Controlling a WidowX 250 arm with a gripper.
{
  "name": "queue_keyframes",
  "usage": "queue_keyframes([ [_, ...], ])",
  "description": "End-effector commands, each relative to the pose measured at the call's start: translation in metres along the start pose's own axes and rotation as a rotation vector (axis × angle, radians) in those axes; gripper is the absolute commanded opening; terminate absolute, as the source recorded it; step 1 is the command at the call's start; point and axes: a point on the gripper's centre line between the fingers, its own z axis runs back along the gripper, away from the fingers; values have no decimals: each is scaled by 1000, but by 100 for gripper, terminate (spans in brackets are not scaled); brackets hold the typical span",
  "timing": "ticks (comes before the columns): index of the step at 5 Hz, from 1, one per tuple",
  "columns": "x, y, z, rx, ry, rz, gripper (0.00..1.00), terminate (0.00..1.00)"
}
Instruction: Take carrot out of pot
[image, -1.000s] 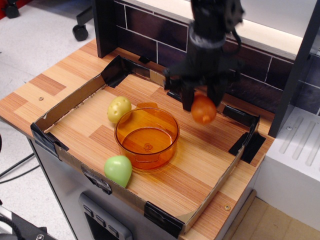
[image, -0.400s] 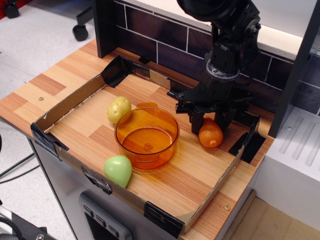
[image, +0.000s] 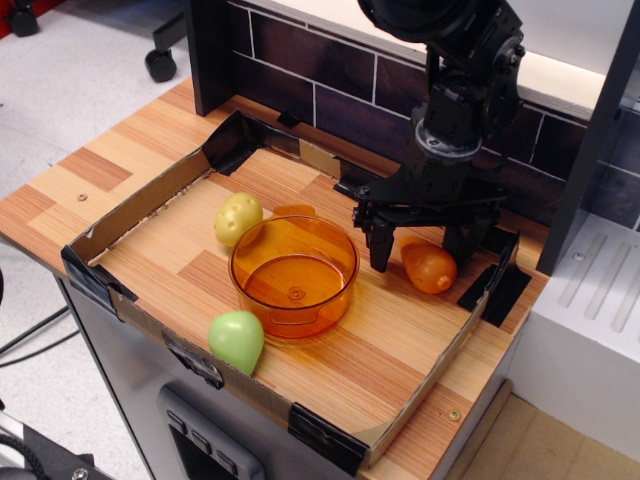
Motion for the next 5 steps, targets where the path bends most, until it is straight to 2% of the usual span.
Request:
queue_keyframes([
  [1, 7, 3, 48, -102, -32, 10, 100, 0],
  [3, 10, 19, 96, -202, -35, 35, 100, 0],
  [4, 10, 19, 96, -202, -35, 35, 100, 0],
  [5, 10, 19, 96, -202, -35, 35, 100, 100],
])
